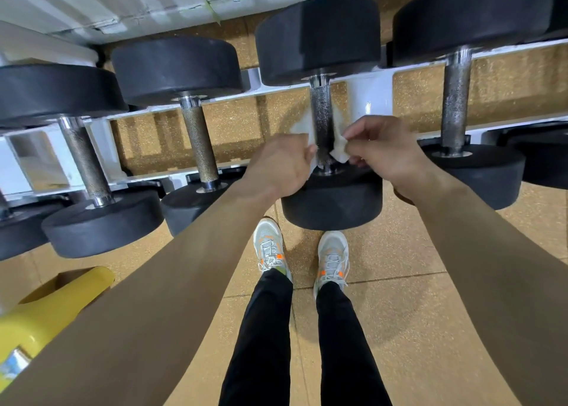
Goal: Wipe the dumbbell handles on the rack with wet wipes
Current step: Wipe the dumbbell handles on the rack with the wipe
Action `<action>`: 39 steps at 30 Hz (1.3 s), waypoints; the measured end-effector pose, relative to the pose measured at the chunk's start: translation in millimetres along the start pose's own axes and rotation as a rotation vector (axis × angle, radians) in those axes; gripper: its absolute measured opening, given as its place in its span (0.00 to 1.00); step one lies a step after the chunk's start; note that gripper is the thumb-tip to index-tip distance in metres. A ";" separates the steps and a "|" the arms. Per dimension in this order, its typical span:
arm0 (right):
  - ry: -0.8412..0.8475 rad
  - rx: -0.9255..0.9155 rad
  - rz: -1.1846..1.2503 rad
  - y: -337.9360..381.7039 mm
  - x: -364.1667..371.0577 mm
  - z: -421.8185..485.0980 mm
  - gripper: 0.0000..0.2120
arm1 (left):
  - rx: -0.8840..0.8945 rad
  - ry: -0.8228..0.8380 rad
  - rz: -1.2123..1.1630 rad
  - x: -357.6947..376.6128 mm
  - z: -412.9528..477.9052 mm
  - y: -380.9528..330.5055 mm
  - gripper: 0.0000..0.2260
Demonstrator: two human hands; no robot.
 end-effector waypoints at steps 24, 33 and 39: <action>0.077 -0.001 -0.218 7.1 18.0 7.9 0.07 | 0.190 0.155 0.223 -7.4 -11.2 -20.2 0.13; 0.088 0.000 -0.188 8.5 13.7 4.3 0.11 | 0.181 -0.039 -0.070 -3.3 -0.2 -28.1 0.09; 0.074 0.008 -0.039 0.1 12.5 3.3 0.14 | 0.287 0.000 -0.115 15.6 -4.9 -29.0 0.15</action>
Point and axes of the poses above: each hand's wrist, its own z-axis towards the middle knuckle, its own x-axis out of the palm, y = z × x, the point moved 7 cm from there along z, towards the middle knuckle, and after that the axes turned 8 degrees about -z, right-handed, at the moved point
